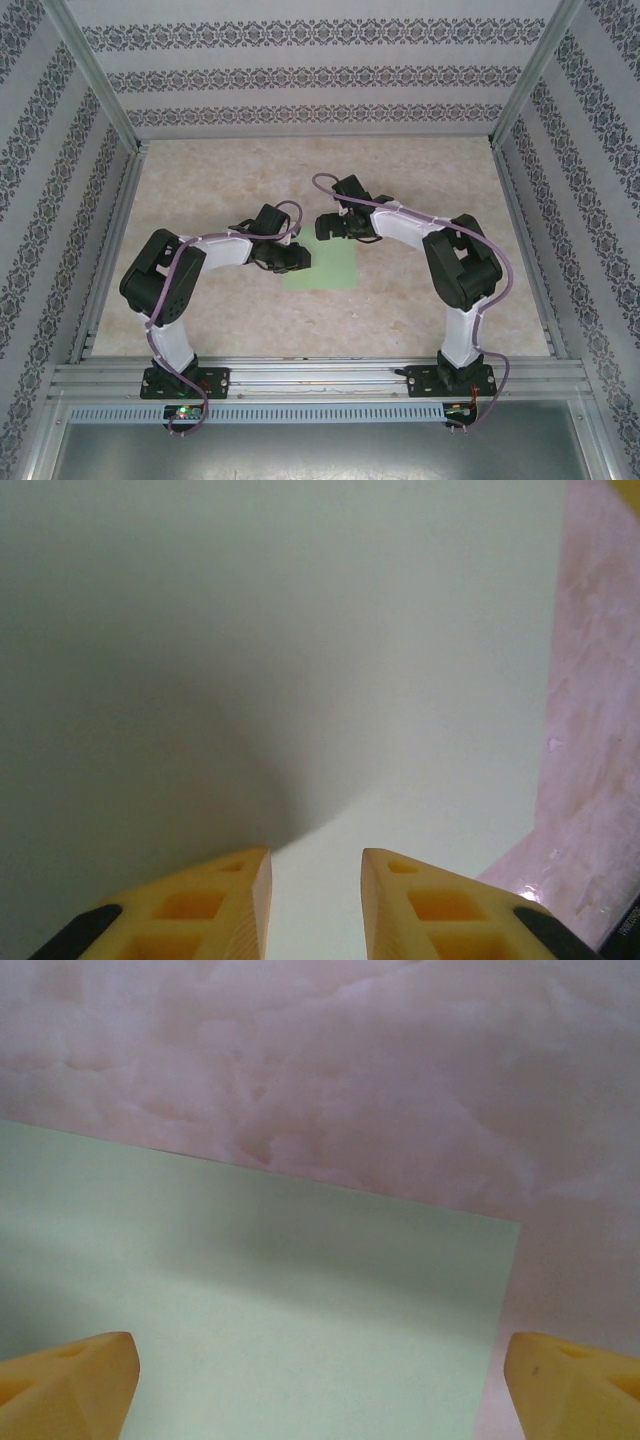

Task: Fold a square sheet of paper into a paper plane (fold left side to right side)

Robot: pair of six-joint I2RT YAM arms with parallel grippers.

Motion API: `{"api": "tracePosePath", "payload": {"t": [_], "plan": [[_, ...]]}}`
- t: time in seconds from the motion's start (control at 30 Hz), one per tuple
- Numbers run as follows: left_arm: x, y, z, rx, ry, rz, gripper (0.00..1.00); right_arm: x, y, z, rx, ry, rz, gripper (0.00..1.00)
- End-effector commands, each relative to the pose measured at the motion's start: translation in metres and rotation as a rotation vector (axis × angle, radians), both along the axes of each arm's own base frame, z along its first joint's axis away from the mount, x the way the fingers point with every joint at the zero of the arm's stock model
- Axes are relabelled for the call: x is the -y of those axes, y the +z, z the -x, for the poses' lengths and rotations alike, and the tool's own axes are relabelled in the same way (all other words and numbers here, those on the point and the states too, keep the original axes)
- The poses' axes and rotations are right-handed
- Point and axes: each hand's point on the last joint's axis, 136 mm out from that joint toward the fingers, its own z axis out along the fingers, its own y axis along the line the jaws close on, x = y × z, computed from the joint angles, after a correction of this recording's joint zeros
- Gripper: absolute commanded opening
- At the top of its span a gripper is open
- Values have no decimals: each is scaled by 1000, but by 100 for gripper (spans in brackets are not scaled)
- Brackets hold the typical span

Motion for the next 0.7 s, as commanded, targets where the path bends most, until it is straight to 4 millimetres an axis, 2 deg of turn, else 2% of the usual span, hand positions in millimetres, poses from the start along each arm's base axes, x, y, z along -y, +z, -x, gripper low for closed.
{"api": "tracePosePath", "payload": {"t": [0.0, 0.4, 0.67], "plan": [[-6, -14, 9, -37, -12, -44, 29, 1, -9, 2, -22, 24, 67, 94], [-10, -33, 15, -77, -4, -69, 24, -16, -31, 19, -104, 73, 60, 92], [-8, -33, 14, -75, -3, -57, 22, -30, -23, 32, -106, 104, 55, 90]]}}
